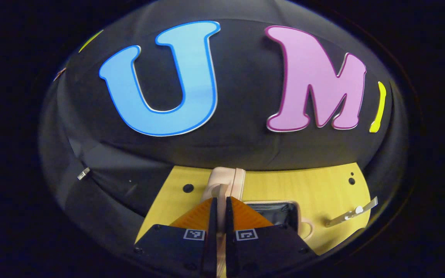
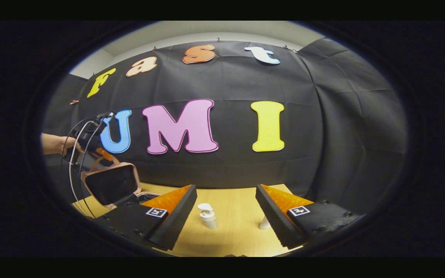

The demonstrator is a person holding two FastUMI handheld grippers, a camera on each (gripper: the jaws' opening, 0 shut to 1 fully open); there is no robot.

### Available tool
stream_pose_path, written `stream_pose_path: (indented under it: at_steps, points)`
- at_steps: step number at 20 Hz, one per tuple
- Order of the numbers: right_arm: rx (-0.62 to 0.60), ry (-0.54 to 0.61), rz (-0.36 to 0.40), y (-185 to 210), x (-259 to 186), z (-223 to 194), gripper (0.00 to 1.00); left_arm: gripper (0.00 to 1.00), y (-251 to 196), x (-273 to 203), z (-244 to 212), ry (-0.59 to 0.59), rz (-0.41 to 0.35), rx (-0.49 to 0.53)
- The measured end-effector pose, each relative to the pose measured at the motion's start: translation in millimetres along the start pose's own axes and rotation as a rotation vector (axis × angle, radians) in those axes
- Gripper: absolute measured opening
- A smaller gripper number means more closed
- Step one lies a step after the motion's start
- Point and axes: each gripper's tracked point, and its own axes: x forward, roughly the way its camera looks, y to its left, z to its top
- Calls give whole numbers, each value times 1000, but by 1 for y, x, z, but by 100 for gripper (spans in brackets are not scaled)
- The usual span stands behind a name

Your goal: First open the suitcase, pack the skin care products into it, and then close the suitcase.

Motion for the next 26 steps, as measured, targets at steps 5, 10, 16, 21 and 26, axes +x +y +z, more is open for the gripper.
stream_pose_path:
  at_steps: [5, 10, 16, 21, 26]
  points:
    - [-71, 8, -90, -2, -7, 6, 97, 14, 112, 64, -41, -15, 83, 83]
    - [-141, 23, -162, 11, -10, 10, 98, 10, 178, 135, -121, 55, 69, -15]
    - [-211, 31, -142, 58, -16, 7, 97, 15, 197, 200, -207, 169, 12, -67]
    - [-178, 63, -165, 67, -22, -3, 97, 19, 211, 212, -231, 199, 37, -84]
    - [-179, 39, -200, 56, -30, 1, 97, 58, 218, 166, -178, 58, 54, -69]
